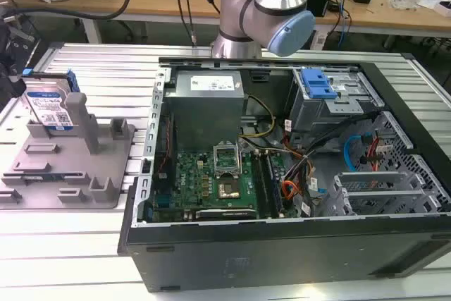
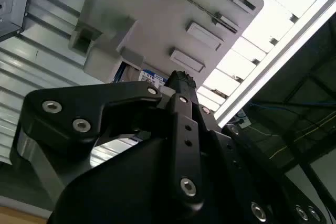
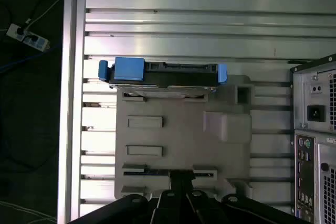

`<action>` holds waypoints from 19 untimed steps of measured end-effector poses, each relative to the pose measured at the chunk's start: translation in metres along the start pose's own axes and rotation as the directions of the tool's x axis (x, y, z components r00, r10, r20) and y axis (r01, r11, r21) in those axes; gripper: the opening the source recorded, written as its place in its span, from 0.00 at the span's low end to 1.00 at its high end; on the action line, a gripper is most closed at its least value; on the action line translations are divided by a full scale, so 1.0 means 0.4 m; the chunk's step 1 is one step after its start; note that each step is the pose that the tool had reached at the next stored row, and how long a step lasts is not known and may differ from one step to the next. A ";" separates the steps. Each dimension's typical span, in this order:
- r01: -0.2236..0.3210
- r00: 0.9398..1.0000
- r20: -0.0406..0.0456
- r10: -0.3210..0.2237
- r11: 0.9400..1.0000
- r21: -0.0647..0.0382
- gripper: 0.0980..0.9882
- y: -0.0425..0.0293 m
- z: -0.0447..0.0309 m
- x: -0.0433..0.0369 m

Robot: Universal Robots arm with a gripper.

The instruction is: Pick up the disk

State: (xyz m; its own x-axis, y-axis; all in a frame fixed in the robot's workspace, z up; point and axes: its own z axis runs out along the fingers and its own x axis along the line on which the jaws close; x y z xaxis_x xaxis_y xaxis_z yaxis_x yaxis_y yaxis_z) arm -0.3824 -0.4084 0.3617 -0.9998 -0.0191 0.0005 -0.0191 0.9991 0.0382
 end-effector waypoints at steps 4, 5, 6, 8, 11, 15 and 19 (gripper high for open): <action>0.000 1.000 0.000 0.000 1.000 0.000 0.01 0.000 0.000 0.000; 0.000 1.000 0.000 0.000 1.000 0.000 0.01 0.000 0.000 0.000; 0.000 1.000 0.000 0.000 1.000 0.000 0.01 0.000 0.000 0.000; 0.000 1.000 0.000 0.000 1.000 0.000 0.01 0.000 0.000 0.000; 0.033 0.999 -0.001 -0.033 0.999 0.000 0.01 0.000 0.000 0.000; 0.107 0.994 -0.004 -0.107 0.994 0.000 0.01 0.000 0.001 0.000; 0.267 0.964 -0.010 -0.267 0.964 -0.001 0.01 0.000 0.003 0.000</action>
State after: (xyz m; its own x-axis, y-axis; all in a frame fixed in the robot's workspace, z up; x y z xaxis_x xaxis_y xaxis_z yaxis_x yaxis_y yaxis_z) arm -0.3824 -0.4084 0.3606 -0.9583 -0.2858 0.0004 -0.2856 0.9576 0.0381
